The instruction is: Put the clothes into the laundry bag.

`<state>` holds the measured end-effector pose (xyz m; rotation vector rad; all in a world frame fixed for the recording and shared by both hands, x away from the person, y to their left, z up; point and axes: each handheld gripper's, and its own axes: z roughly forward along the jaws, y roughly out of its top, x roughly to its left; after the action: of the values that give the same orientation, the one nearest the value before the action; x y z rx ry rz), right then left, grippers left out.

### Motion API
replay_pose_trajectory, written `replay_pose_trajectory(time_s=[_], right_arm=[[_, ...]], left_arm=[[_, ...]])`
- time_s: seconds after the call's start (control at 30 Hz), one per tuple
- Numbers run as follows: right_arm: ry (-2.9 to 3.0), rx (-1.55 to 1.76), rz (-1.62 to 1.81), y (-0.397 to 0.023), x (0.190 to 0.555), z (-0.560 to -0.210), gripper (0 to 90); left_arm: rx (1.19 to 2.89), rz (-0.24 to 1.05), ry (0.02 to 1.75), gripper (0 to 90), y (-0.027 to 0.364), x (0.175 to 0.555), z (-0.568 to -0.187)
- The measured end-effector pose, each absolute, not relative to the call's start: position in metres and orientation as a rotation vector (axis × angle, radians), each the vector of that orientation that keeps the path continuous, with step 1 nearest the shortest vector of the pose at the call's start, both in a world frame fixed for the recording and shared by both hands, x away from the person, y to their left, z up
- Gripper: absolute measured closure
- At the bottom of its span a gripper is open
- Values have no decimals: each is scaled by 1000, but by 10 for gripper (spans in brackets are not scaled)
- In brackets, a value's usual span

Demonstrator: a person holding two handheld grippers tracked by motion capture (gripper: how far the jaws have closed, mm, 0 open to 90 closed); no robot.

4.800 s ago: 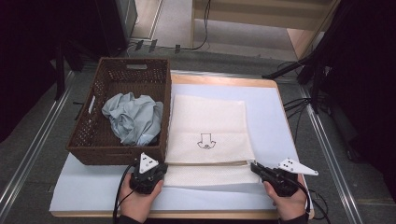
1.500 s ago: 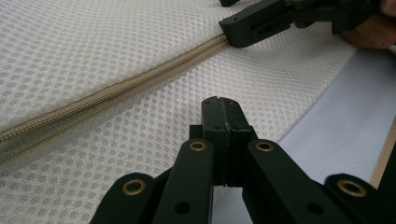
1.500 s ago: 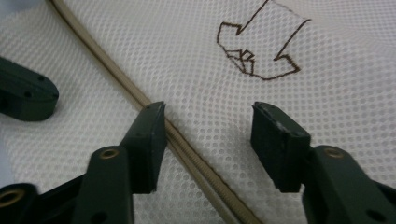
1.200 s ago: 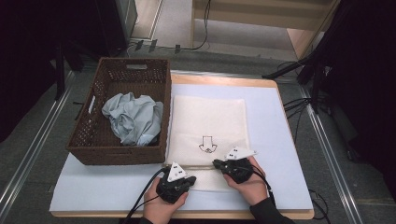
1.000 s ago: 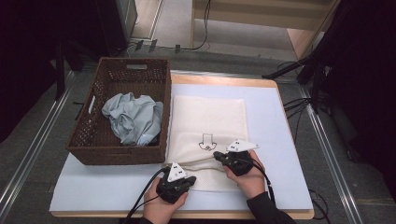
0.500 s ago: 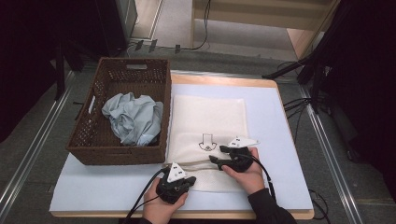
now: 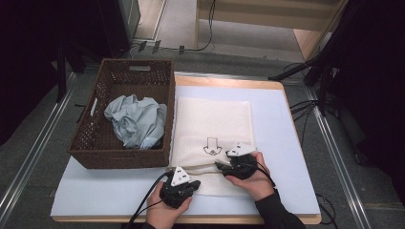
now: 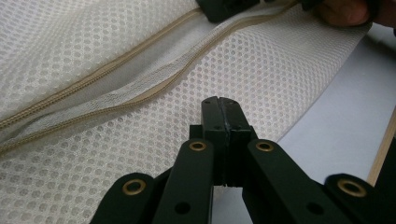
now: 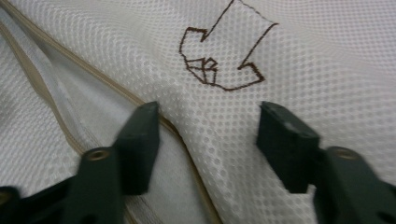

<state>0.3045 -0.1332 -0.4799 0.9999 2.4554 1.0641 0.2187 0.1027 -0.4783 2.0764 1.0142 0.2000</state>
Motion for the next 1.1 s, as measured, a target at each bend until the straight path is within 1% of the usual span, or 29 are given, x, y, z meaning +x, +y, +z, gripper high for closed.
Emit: replay_pose_trajectory(time_s=[0.03,0.1,0.13,0.2,0.73,0.87,0.93,1.1], right_arm=[[2445,1016,1061,-135,304,-479,680],[2433,1059,1077,-140,305,-479,787],[2437,1086,1093,-143,305,-479,829],[2445,1126,1143,-145,307,-479,866],[2270,1147,1381,-155,307,-454,875],[2265,1146,1376,-154,307,-455,876],[2276,1147,1367,-153,307,-457,876],[2292,1151,1351,-153,308,-460,874]], left_arm=[[2077,199,1013,900,103,219,-478],[2077,199,1013,900,103,219,-478],[2077,199,1014,900,103,219,-478],[2077,200,1014,900,102,219,-478],[2078,198,1014,900,103,219,-478],[2067,167,1015,896,105,220,-477],[2021,161,1009,808,109,220,-473],[1964,179,982,679,120,218,-457]])
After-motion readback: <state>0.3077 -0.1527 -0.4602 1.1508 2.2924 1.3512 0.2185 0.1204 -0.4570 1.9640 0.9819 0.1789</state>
